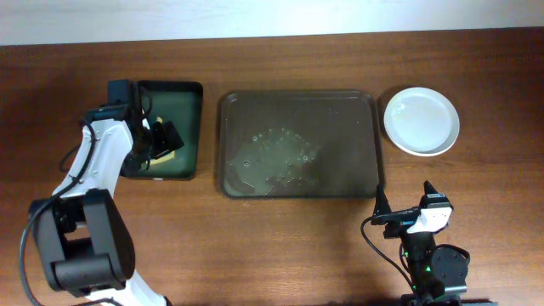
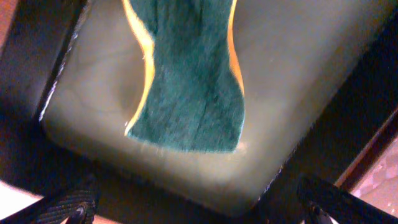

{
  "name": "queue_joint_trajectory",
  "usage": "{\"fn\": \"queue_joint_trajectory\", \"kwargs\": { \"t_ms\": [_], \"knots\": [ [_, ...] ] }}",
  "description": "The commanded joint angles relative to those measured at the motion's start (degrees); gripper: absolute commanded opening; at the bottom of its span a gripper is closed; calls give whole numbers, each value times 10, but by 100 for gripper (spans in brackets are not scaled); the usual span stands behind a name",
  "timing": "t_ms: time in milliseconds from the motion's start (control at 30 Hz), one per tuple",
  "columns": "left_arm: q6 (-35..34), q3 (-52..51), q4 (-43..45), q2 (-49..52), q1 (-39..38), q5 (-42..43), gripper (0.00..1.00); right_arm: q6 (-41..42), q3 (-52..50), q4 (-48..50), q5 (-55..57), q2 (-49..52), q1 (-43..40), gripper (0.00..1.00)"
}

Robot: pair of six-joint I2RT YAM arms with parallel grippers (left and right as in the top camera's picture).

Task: Clean dirty plates on tray and stack at the side

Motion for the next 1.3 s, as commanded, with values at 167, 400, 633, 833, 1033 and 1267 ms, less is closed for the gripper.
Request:
{"fn": "queue_joint_trajectory", "kwargs": {
  "t_ms": [167,400,633,833,1033,1267],
  "knots": [
    [87,-118,42,-219,-52,-9,99,-2,-5,-2,9,-6,3,98],
    [144,-376,199,-506,-77,-8,99,-2,-5,-2,9,-6,3,99],
    [186,-532,291,-709,-77,-6,99,-2,-5,-2,9,-6,3,98],
    [189,-621,348,-870,-77,3,100,-2,-5,-2,9,-6,3,98],
    [189,-706,436,-959,-77,14,99,-2,-5,-2,9,-6,3,98],
    [189,-772,496,-1023,-77,13,99,-2,-5,-2,9,-6,3,98]
  ]
}}
